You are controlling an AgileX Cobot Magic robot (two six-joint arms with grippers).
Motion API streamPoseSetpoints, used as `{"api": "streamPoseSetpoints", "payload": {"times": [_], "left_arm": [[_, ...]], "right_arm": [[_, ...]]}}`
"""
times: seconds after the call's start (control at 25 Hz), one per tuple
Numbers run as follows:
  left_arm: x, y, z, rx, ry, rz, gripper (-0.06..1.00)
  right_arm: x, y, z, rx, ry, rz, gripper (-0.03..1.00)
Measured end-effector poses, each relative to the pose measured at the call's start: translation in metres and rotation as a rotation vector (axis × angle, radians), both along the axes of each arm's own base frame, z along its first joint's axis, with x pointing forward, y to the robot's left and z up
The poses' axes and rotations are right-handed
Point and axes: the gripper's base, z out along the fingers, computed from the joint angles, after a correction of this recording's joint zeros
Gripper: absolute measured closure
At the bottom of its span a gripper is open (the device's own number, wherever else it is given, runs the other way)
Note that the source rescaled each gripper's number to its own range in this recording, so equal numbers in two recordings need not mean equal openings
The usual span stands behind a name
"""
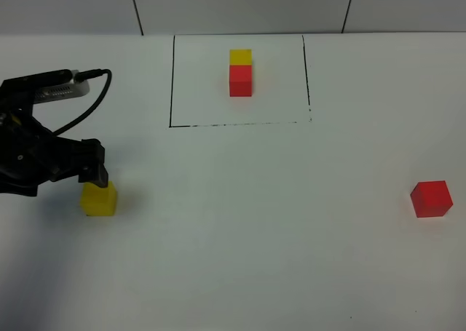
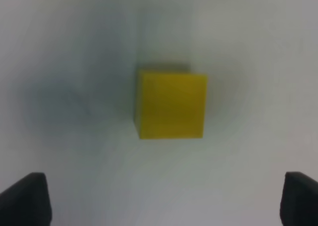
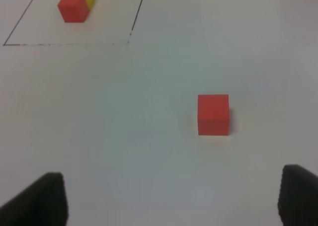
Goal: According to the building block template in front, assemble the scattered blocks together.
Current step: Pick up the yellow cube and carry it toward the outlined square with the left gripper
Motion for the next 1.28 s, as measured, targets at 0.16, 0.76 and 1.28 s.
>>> {"api": "streamPoseSetpoints", "payload": {"times": [0.16,0.76,1.28], "left_arm": [[0.012,-0.01,-0.015,0.014,0.042,-0.005,-0.02],[0.025,-0.014,-0.071,0.058,0.157,0.025,0.04],[0.028,-0.014,-0.074,0.056,0.13,0.02,0.94]], "right_arm": [[0.0,0.0,0.0,0.0,0.0,0.0,0.21],[0.0,0.0,0.0,0.001,0.0,0.0,0.21],[0.0,0.0,0.0,0.001,0.0,0.0,0.21]]}}
